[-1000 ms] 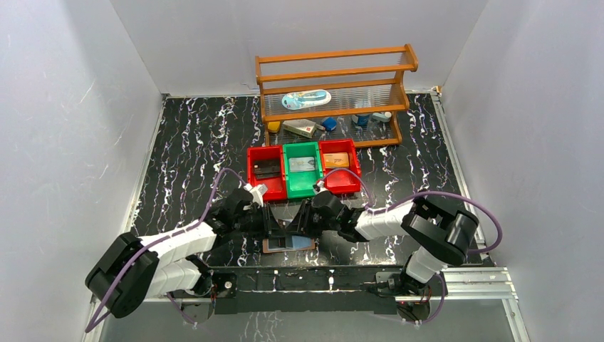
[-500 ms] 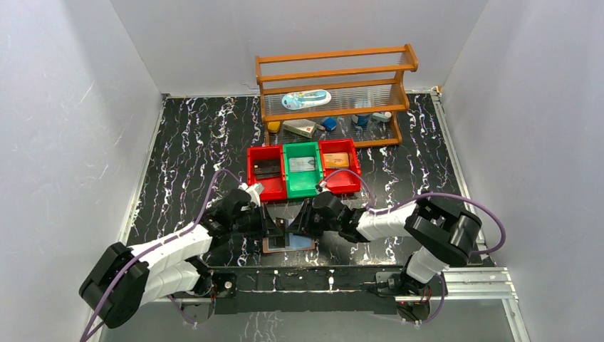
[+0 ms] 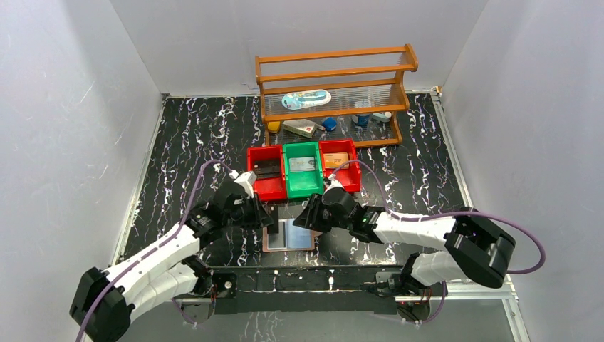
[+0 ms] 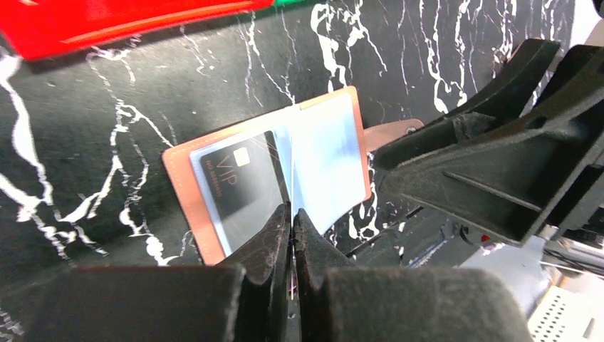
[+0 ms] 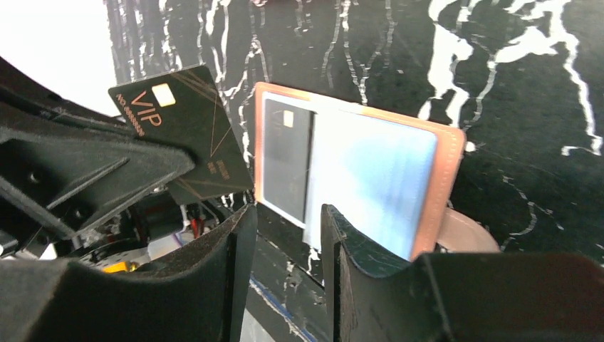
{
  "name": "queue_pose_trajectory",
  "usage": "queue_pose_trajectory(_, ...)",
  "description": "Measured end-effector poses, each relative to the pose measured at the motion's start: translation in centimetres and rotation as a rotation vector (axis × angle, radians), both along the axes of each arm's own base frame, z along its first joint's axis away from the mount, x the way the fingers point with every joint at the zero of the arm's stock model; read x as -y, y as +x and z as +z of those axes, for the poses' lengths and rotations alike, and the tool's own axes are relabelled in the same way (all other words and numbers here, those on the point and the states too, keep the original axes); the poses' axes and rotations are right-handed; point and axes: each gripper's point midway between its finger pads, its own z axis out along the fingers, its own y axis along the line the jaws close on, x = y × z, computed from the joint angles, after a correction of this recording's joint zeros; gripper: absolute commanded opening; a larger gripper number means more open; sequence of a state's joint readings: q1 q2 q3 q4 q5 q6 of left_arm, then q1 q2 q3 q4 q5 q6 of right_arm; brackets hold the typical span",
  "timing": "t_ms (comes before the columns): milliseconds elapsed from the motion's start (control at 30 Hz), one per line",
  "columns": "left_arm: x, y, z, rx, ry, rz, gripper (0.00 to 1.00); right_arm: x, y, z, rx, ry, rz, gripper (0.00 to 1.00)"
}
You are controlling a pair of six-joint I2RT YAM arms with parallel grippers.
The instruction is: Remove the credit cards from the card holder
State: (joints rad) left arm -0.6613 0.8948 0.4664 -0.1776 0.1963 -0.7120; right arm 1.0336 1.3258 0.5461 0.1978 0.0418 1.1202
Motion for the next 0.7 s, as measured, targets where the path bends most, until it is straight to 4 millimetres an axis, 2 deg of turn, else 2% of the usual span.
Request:
queue_pose_trajectory(133, -1.2, 0.4, 0.9, 0.041, 0.05, 0.032, 0.0, -1.1, -0.3, 0.9, 0.007, 0.055, 0.042, 0.46)
queue_pose_trajectory(333, -3.4, 0.7, 2.1, 0.104, 0.115, 0.093, 0.0, -4.5, -1.2, -0.7, -0.051, 0.057, 0.151, 0.44)
queue_pose_trajectory(433, -4.3, 0.8, 3.0, 0.152, 0.124, 0.118, 0.0, -5.5, -1.7, -0.9, -0.064, 0.066, 0.188, 0.43)
queue_pose_trajectory(567, -5.1, 0.7, 3.4, 0.187, 0.142, 0.123, 0.0, -5.5, -1.6, -1.4, -0.074, 0.04, 0.182, 0.43)
queue_pose_trajectory(700, -5.3, 0.6, 3.2, 0.195, 0.165, 0.104, 0.0, -4.3, -1.4, -3.0, -0.089, -0.035, 0.14, 0.43)
